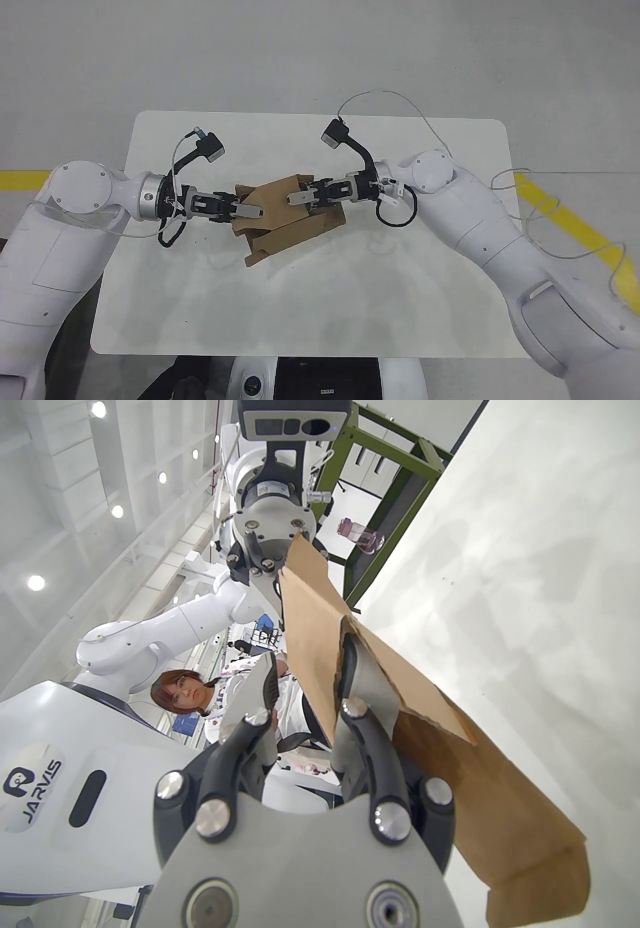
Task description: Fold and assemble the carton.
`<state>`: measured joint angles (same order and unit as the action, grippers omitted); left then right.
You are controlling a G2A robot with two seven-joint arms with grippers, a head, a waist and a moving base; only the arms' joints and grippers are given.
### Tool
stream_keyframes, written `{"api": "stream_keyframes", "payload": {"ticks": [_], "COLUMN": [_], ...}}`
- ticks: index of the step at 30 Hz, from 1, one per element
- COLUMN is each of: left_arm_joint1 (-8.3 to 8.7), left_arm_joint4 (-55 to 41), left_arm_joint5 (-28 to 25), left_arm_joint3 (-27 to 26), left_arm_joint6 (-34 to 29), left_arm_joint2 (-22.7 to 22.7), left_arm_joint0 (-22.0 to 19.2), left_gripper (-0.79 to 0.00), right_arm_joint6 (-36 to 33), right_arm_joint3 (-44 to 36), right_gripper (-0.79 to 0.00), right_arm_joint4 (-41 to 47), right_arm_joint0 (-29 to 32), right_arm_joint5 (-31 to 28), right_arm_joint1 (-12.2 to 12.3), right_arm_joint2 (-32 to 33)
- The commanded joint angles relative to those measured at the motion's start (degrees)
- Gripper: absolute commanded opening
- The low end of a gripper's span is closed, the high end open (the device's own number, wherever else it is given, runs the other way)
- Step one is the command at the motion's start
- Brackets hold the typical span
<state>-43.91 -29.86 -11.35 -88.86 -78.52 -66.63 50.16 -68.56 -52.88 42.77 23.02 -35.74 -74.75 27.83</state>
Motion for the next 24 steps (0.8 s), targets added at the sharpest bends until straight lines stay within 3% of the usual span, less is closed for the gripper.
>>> {"api": "stream_keyframes", "payload": {"ticks": [1, 11, 14, 17, 21, 22, 24], "left_arm_joint1": [-0.03, -0.16, -0.19, -0.23, -0.28, -0.30, -0.34], "left_arm_joint4": [0.0, 0.3, 0.5, 0.6, 0.7, 0.7, 0.7], "left_arm_joint5": [0.1, 0.2, 0.3, 0.3, 0.4, 0.4, 0.3], "left_arm_joint3": [0.0, -0.1, -0.2, -0.1, 0.2, 0.2, 0.3], "left_arm_joint6": [-0.1, -0.4, -0.4, -0.6, -0.7, -0.7, -0.8], "left_arm_joint2": [-0.1, -0.4, -0.5, -0.6, -0.7, -0.7, -0.7], "left_arm_joint0": [0.0, 0.2, 0.3, 0.3, 0.3, 0.3, 0.3], "left_gripper": [-0.785, -0.785, -0.785, -0.785, -0.785, -0.754, -0.542], "right_arm_joint6": [-0.2, -0.4, -0.4, -0.7, -0.7, -0.7, -0.8], "right_arm_joint3": [0.1, 0.5, 0.7, 0.7, 0.9, 1.0, 1.1], "right_gripper": [-0.560, -0.594, -0.653, -0.785, -0.785, -0.785, -0.785], "right_arm_joint4": [0.1, 0.1, 0.1, 0.2, 0.0, 0.1, 0.1], "right_arm_joint0": [-0.1, -0.4, -0.4, -0.4, -0.4, -0.3, -0.4], "right_arm_joint5": [0.2, 0.4, 0.4, 0.7, 0.7, 0.7, 0.8], "right_arm_joint1": [-0.2, -1.2, -1.4, -1.5, -1.7, -1.8, -1.8], "right_arm_joint2": [-0.1, -0.6, -0.6, -0.7, -0.8, -0.8, -0.7]}}
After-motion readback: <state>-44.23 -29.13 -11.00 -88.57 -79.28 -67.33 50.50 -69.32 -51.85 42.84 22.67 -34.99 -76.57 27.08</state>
